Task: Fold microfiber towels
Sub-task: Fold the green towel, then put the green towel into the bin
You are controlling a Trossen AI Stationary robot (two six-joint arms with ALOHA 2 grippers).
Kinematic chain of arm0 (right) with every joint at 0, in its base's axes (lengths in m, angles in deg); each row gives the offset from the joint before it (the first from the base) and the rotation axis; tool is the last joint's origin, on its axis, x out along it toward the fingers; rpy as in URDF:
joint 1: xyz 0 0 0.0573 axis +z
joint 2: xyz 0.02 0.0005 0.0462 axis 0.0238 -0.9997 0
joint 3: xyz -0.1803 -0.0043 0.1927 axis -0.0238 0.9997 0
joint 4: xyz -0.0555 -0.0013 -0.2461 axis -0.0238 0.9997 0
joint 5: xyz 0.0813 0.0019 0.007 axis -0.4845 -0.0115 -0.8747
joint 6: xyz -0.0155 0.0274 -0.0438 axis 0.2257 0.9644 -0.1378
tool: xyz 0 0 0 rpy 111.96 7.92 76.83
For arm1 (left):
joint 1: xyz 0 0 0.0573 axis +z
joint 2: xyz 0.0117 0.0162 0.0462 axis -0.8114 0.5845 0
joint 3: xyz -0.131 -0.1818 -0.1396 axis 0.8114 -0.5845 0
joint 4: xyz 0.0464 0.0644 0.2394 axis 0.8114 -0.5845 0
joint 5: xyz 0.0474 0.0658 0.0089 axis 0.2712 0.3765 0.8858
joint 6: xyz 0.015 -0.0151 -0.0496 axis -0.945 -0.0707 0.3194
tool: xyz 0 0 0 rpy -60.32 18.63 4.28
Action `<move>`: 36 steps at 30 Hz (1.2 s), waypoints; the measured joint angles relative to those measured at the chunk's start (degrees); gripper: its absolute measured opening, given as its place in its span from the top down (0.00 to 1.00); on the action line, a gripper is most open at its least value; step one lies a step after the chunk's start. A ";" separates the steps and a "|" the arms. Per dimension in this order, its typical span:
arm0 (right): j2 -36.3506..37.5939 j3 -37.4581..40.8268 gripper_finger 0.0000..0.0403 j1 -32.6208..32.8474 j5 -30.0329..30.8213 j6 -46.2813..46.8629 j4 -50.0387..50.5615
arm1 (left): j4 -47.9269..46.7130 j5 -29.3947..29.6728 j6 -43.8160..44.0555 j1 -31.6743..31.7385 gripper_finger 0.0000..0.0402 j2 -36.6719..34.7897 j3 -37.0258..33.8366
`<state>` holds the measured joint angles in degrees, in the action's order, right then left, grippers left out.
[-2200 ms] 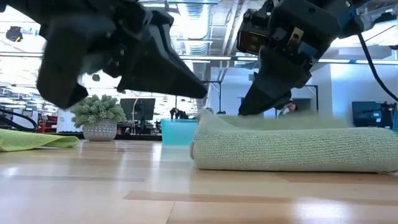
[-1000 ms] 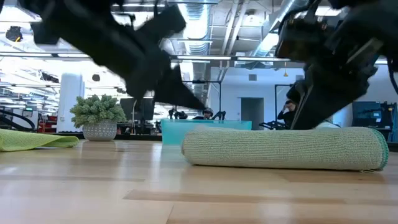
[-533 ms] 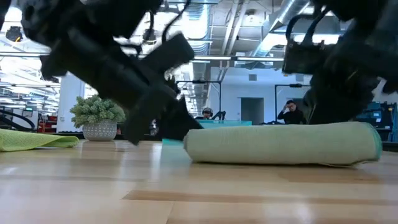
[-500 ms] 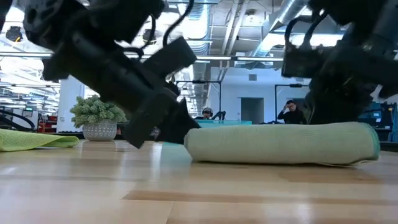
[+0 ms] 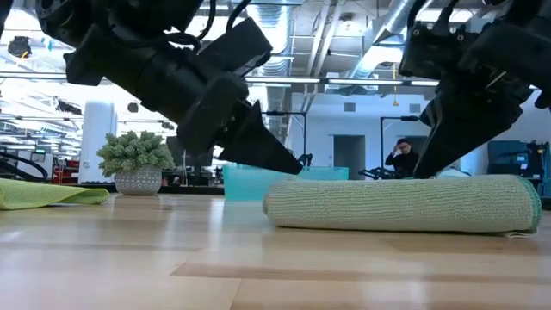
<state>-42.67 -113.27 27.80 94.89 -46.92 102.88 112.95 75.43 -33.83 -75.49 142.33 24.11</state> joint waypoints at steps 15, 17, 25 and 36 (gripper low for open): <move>-5.43 -0.23 0.94 -4.04 -4.76 1.55 0.66 | 1.44 0.58 -1.68 3.65 1.00 6.24 0.11; -4.16 -0.13 0.95 -3.89 -4.74 1.46 1.15 | 0.19 0.66 -2.58 3.16 1.00 5.05 0.03; 0.23 -0.13 0.96 -1.23 6.69 -0.15 -4.67 | -4.07 1.44 -3.55 0.87 1.00 -2.06 -0.11; -0.82 -2.21 0.47 -2.86 -7.81 -14.78 -21.35 | -4.43 -10.96 -4.11 5.02 1.00 -1.42 -0.11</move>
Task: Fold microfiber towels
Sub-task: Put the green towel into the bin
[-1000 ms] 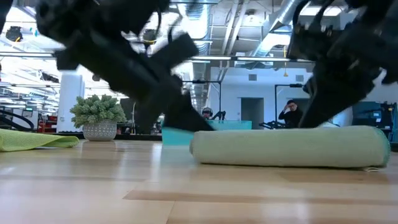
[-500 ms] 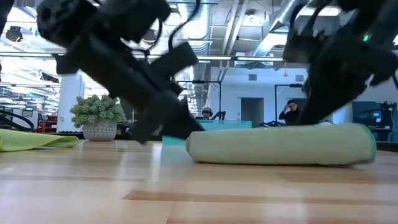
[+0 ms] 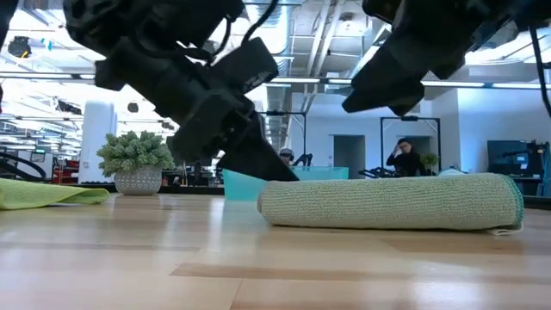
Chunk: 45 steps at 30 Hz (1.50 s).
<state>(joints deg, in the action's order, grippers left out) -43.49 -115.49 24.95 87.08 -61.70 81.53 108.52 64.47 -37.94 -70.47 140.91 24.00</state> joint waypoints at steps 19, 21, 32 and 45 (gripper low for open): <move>-21.20 -20.20 0.29 6.24 13.47 -12.26 27.24 | 1.40 -1.26 1.23 0.49 1.00 1.99 0.10; -22.88 -20.78 0.29 5.88 13.48 -12.06 28.51 | 1.63 -1.26 1.22 0.49 1.00 2.91 0.05; -23.43 -21.01 0.47 4.90 12.86 -12.00 30.13 | 0.90 -1.19 -0.35 0.51 1.00 0.84 0.05; -16.46 -23.58 0.92 2.44 7.75 -12.03 34.99 | -33.20 25.49 10.04 -9.99 1.00 -12.81 -1.75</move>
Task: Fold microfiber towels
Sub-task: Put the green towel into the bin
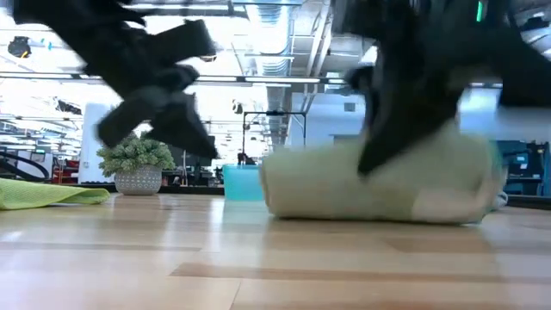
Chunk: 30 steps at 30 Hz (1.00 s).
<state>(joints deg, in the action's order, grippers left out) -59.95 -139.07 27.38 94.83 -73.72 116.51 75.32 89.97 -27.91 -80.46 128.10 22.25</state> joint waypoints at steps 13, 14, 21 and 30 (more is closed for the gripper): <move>12.49 -13.70 0.93 -21.27 -2.04 -20.47 7.10 | 3.54 12.76 19.41 -13.15 1.00 -0.93 -13.12; 12.47 -14.62 0.93 -24.37 -2.04 -22.73 5.89 | 3.59 12.76 20.36 -13.56 1.00 -0.93 -13.13; 5.27 -18.78 0.90 -46.67 -4.47 -39.55 -6.54 | 2.84 15.08 21.84 -14.46 1.00 -0.94 -13.18; -13.00 -22.69 0.91 -56.38 -10.54 -50.50 -12.03 | -5.28 25.85 35.60 -12.48 1.00 -0.95 -13.18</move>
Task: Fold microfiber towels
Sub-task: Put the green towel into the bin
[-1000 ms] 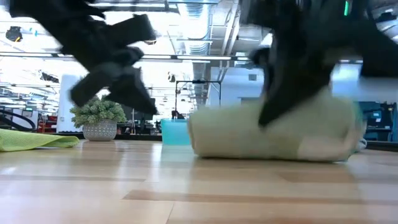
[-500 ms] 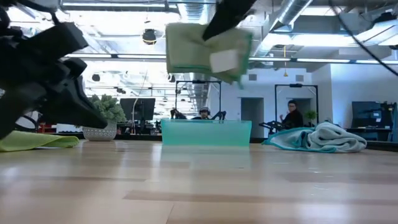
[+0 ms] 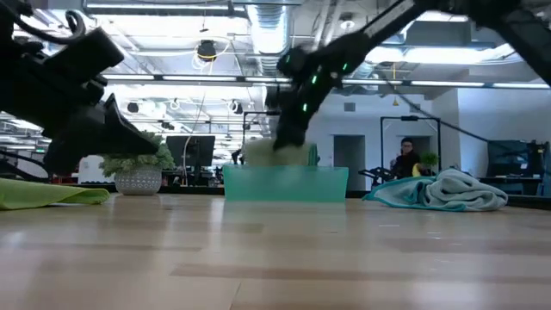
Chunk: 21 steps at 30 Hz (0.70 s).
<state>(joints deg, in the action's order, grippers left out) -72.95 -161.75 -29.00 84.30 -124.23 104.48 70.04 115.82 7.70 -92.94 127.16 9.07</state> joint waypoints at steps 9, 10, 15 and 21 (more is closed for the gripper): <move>-2.85 -0.33 0.92 3.47 2.83 -7.24 1.75 | -4.86 -1.28 1.03 0.74 1.00 0.00 0.00; -2.19 -0.33 0.91 3.67 2.90 -8.09 1.78 | -4.86 -1.09 0.27 0.82 1.00 0.00 0.00; 3.14 -0.33 0.89 3.65 1.29 -10.56 1.50 | -5.31 1.97 -1.69 2.02 1.00 0.00 0.00; 5.67 -0.39 0.92 1.18 -5.05 -4.48 2.87 | -7.05 2.74 0.38 5.35 1.00 0.00 0.00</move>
<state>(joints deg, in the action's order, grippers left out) -67.29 -162.14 -27.82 79.25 -128.70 107.35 62.98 118.56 8.08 -87.60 127.16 9.07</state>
